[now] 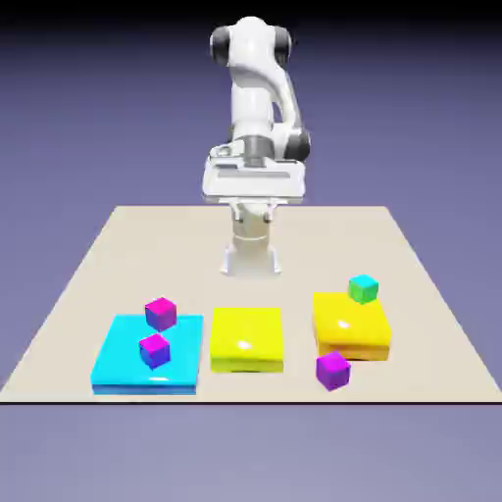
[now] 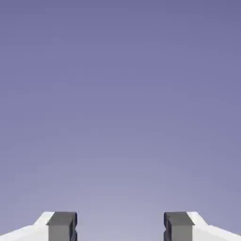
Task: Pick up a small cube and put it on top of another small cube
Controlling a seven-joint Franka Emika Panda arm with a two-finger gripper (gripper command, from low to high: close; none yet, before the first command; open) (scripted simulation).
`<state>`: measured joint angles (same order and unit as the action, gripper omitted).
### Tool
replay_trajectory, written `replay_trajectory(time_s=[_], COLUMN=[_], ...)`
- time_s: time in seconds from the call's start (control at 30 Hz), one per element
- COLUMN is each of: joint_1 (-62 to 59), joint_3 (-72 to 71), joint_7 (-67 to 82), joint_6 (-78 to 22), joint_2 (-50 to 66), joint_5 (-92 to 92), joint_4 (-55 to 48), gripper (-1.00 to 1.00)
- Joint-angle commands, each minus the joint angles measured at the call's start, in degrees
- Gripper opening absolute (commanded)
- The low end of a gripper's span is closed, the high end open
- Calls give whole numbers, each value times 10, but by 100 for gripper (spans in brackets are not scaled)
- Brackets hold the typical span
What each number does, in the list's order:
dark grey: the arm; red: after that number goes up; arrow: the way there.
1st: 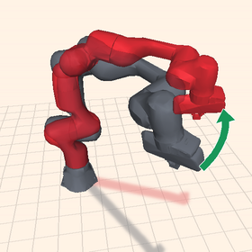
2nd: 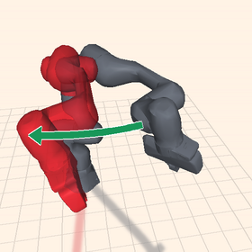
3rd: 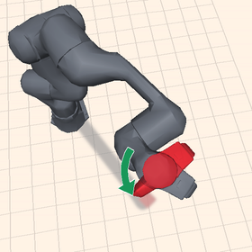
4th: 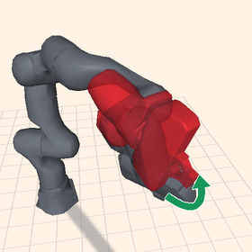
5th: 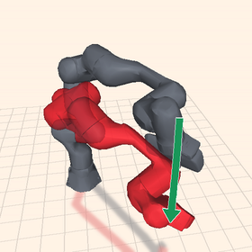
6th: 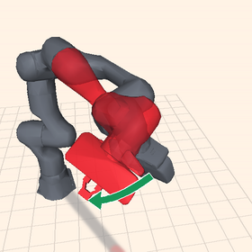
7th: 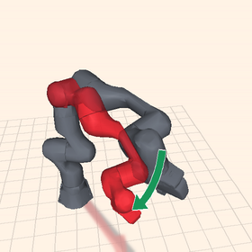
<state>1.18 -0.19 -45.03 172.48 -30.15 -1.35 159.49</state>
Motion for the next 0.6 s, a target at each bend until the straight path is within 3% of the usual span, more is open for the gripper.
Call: replay_trajectory(time_s=[0.0,0.57], joint_1=[4,73], joint_3=[-2,-28], joint_7=[-21,-385], joint_6=[-13,-228], joint_2=[21,374], joint_5=[-11,-201], joint_4=[-13,-225], gripper=[0,0])
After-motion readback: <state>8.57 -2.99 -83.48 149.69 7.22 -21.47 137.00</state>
